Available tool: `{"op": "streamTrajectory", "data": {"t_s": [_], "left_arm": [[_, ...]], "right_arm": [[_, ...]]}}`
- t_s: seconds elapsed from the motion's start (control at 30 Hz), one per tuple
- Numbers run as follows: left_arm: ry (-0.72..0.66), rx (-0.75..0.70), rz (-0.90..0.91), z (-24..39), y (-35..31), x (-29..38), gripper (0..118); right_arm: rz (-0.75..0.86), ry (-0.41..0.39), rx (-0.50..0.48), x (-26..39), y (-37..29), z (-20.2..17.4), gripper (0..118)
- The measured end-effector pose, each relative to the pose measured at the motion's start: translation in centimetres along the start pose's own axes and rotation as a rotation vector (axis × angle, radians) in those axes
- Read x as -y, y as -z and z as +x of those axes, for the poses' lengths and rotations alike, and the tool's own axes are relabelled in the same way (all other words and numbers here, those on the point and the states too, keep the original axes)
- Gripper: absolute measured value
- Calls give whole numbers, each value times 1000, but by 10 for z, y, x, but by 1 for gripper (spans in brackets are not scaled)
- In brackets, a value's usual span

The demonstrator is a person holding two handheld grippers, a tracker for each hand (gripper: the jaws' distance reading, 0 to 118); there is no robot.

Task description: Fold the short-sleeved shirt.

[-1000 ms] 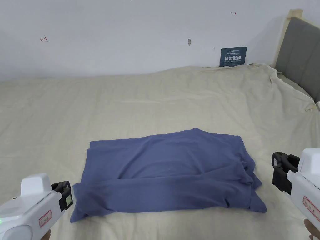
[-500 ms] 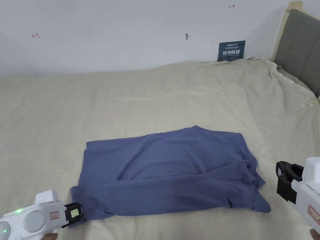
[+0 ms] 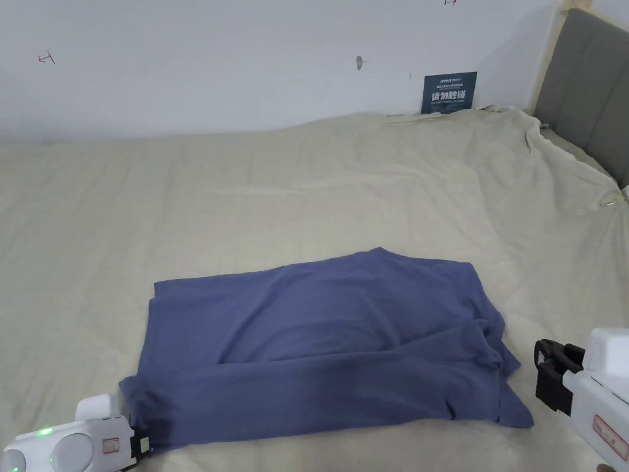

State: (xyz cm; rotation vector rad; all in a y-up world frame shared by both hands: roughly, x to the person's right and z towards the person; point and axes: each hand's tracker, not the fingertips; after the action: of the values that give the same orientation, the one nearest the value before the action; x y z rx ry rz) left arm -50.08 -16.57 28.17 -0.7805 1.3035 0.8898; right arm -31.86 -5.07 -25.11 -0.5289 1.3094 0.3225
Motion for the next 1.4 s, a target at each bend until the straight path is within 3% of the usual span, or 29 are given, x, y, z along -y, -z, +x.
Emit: {"op": "streamTrajectory", "data": {"t_s": [0.17, 0.23, 0.3, 0.37, 0.47, 0.53, 0.57, 0.6, 0.63, 0.67, 0.93, 1.4], "left_arm": [[-11, 3, 28, -4, -11, -5, 4], [-14, 20, 56, -6, -20, -7, 4], [-9, 36, 68, -7, -27, -12, 4], [-1, 43, 81, -8, -32, -15, 4], [6, 50, 90, -7, -35, -18, 4], [1, 52, 91, -7, -35, -19, 4], [-3, 52, 92, -8, -34, -19, 4], [-8, 54, 90, -9, -33, -18, 4], [-10, 53, 87, -10, -31, -17, 4], [-12, 53, 82, -10, -30, -16, 4], [-92, 95, 74, -24, -39, -1, 4], [-115, 87, 66, -33, -80, 70, 4]], "right_arm": [[-139, -22, 14, 12, 41, 9, 4], [-191, -48, 16, 22, 59, 8, 37], [-281, -61, -1, 33, 83, 11, 77], [-346, -37, -15, 44, 103, 13, 86], [-386, -2, -12, 59, 122, 15, 85], [-422, -2, -10, 65, 130, 15, 76], [-434, 5, -14, 68, 130, 12, 64], [-437, 11, -23, 71, 128, 9, 38], [-438, 26, -28, 73, 128, 9, 22], [-443, 42, -34, 73, 126, 9, 12], [-348, 92, -94, 55, 94, 22, 10], [-387, 59, -134, 89, 12, 36, 10]]}}
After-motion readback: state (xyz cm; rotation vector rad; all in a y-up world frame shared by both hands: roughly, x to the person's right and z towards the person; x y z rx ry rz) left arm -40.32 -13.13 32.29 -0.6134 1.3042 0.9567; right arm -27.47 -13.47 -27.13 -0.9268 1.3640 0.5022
